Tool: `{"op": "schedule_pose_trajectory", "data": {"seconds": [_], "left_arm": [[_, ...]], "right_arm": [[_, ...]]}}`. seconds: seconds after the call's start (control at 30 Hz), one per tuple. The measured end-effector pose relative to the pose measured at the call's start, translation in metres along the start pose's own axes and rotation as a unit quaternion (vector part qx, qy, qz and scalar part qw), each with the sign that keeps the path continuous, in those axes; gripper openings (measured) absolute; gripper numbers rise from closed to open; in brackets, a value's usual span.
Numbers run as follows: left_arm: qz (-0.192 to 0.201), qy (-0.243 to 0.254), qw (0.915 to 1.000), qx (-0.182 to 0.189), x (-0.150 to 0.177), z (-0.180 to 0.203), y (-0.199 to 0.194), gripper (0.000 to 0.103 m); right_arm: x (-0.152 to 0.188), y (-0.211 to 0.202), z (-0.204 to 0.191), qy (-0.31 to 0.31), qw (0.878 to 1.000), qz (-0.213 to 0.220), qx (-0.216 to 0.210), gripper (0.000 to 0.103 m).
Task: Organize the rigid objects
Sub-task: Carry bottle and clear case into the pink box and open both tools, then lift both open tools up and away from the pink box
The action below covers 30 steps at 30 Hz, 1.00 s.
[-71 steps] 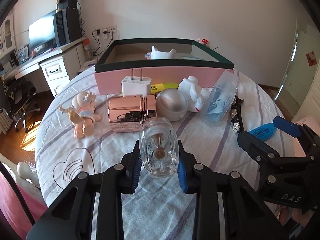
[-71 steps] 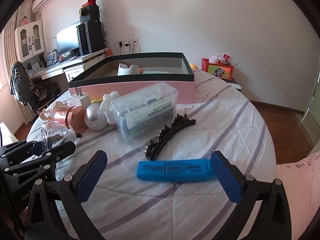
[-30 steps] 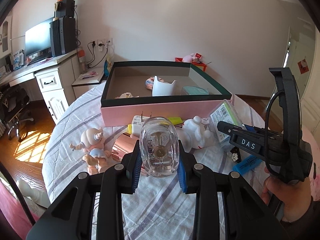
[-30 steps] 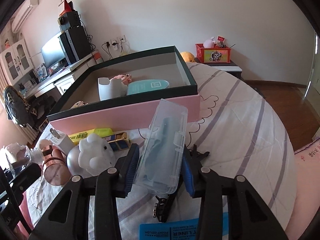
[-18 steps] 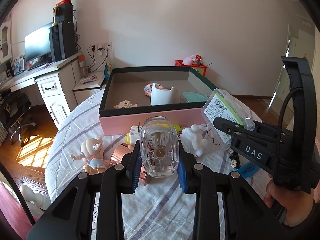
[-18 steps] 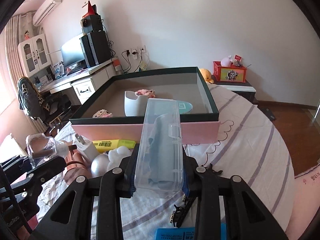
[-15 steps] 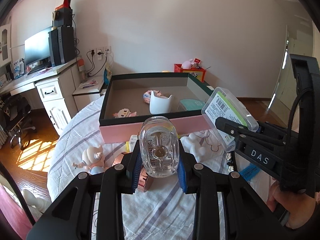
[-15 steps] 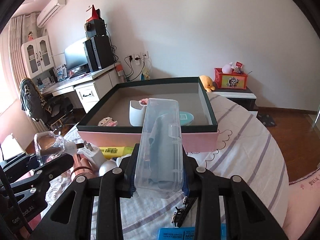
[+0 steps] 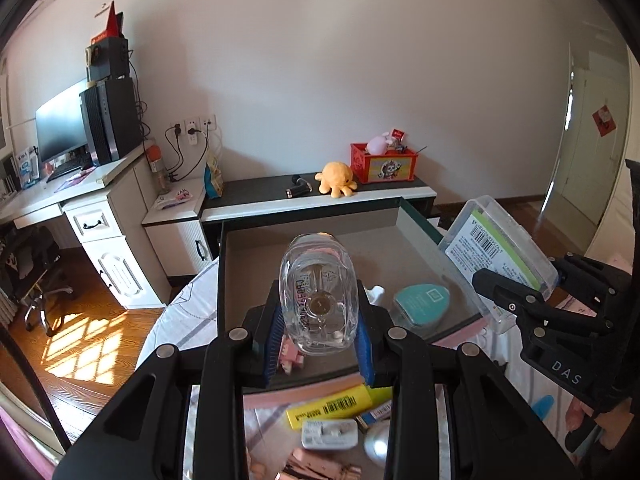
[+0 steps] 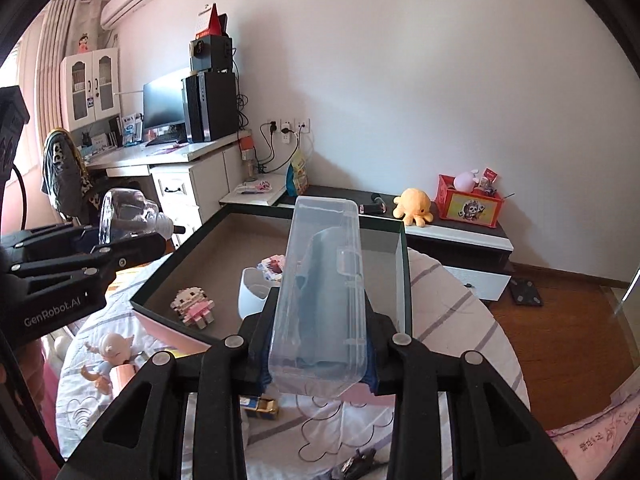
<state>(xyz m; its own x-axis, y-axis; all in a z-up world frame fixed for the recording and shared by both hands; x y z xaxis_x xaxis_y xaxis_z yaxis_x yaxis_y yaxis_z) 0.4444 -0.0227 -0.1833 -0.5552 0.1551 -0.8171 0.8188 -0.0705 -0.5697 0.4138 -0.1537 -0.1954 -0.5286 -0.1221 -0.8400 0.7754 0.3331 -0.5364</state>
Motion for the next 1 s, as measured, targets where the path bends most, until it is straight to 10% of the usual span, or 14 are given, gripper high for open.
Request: {"op": "schedule_pose_trajectory", "data": {"seconds": [0.63,0.9,1.0], "left_arm": [[-0.127,0.025,0.9913,-0.025,0.021,0.0,0.134,0.033],[-0.054,0.005,0.9982,-0.025,0.004,-0.006,0.08,0.08],[-0.012,-0.001,0.9996,-0.026,0.0,-0.006,0.035,0.093]], "right_arm": [[0.012,0.096,0.062,0.002,0.994,-0.09,0.06,0.036],[-0.001,0.041,0.052,0.04,0.998,-0.031,0.049,0.086],[-0.005,0.008,0.033,0.037,0.999,-0.004,0.038,0.086]]}}
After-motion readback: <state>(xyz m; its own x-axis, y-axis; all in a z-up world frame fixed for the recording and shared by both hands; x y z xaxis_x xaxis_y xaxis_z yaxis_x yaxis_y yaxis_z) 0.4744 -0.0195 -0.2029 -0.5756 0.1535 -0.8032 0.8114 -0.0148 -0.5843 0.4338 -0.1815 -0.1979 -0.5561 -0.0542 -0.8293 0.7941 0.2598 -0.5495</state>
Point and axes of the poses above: each gripper's, at about its wrist camera, not at the fingertips, and y roughly the way its jaws point, z to its right, x to its underside, the point moved 10 cm from there along y, roughly the way its jaws point, and after that the axes turned 8 degrees about -x, right-handed, at the moved point
